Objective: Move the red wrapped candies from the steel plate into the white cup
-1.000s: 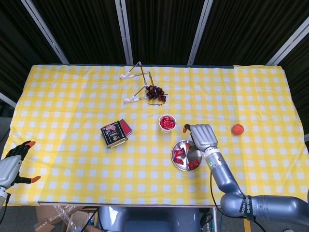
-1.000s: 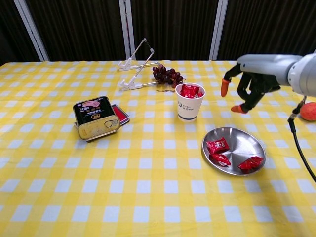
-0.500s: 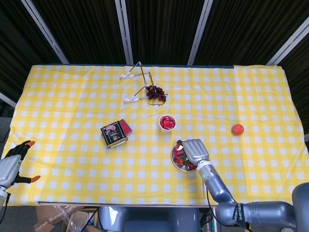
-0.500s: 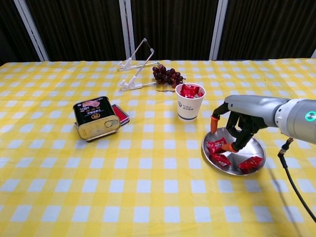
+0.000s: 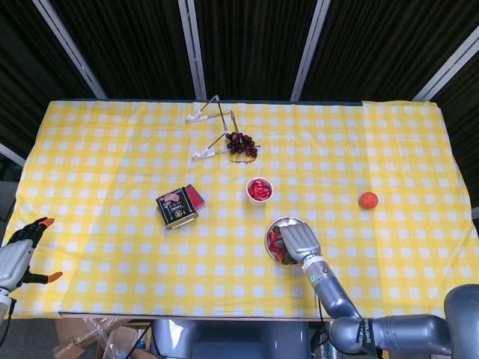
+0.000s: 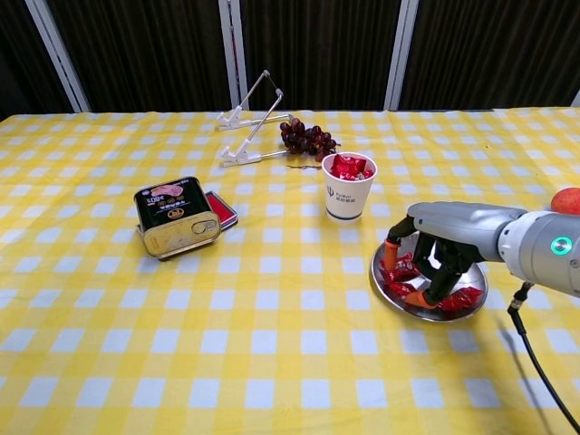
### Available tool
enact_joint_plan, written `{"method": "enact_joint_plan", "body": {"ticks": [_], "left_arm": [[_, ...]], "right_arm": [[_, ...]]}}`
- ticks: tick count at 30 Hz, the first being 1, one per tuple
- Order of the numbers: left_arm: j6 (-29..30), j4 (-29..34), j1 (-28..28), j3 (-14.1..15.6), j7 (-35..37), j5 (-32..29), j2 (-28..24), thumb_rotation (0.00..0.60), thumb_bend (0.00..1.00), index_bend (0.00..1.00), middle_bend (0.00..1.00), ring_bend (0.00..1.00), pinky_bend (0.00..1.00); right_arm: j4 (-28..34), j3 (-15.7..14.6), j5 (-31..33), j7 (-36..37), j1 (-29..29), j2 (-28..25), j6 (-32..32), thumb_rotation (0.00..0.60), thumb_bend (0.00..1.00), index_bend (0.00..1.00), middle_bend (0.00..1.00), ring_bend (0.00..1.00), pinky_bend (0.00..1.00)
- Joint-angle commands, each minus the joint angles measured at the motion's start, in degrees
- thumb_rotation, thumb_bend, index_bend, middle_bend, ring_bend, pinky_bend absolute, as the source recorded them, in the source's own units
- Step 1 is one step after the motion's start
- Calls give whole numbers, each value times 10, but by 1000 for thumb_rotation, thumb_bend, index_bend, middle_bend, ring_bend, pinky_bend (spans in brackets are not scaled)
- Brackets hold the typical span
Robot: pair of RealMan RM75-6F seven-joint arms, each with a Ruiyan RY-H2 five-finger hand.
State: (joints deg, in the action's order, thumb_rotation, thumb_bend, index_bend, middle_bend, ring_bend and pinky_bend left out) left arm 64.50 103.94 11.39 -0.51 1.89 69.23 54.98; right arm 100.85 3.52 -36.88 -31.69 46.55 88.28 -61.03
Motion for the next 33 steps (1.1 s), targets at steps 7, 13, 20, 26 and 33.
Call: {"method": "enact_joint_plan", "body": {"ticks": [7, 13, 20, 26, 33], "left_arm": [[-1, 0, 0, -1, 0, -1, 0, 600, 94, 0, 0, 0, 0], [0, 0, 0, -1, 0, -2, 0, 600, 94, 0, 0, 0, 0], [0, 0, 0, -1, 0, -2, 0, 600, 94, 0, 0, 0, 0], [0, 0, 0, -1, 1, -2, 0, 600, 94, 0, 0, 0, 0], [-1, 0, 0, -2, 2, -4, 0, 600, 94, 0, 0, 0, 0]], "right_arm": [[-13, -1, -3, 12, -10, 5, 10, 600, 346, 503, 806, 960, 932], [-18, -2, -9, 16, -15, 11, 14, 600, 345, 519, 806, 960, 931], [-29, 1, -12, 23, -19, 18, 21, 600, 377, 573, 805, 960, 932], [-37, 4, -10, 29, -21, 18, 29, 600, 465, 588, 806, 960, 931], [-21, 19, -24, 35, -21, 2, 25, 600, 478, 590, 806, 960, 931]]}}
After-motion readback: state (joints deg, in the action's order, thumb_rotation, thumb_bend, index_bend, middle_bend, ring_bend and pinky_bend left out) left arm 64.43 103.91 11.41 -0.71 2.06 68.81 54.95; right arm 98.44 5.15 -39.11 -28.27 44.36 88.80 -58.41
